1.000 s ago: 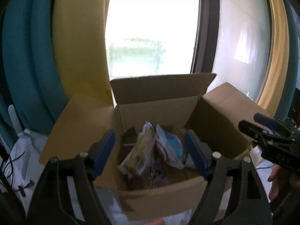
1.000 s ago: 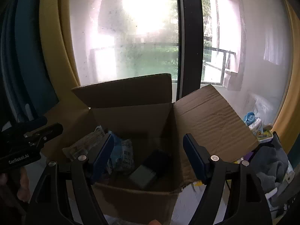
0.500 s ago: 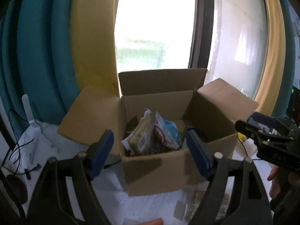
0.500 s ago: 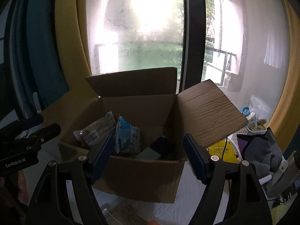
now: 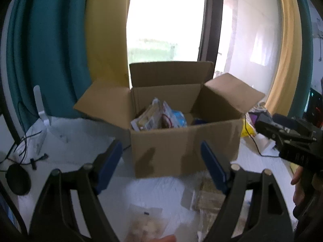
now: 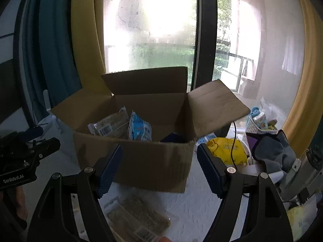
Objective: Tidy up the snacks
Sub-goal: 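Grasp small biscuit bag with left tool while right tool grasps blue candy packet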
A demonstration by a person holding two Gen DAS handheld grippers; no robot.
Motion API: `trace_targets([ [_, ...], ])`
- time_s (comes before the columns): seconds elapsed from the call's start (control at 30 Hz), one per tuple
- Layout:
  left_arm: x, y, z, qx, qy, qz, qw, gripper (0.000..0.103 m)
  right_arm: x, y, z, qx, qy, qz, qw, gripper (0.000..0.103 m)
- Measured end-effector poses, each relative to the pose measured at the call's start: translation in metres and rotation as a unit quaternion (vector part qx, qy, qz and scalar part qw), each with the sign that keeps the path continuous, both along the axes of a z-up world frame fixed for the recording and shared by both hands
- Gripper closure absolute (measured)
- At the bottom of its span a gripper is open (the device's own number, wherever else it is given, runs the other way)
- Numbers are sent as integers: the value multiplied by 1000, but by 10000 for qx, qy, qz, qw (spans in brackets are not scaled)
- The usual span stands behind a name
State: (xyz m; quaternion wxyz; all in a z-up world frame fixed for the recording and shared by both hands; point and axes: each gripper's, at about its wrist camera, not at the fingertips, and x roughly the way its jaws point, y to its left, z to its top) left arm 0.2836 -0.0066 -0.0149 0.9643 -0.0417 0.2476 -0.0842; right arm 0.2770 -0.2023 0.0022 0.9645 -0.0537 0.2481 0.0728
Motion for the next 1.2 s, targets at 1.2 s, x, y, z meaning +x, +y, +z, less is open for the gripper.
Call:
trace_targets([
  [1.2, -48, 18, -129, 362, 1619, 278, 9857, 22, -70, -73, -144, 188, 1559, -643, 9855, 24],
])
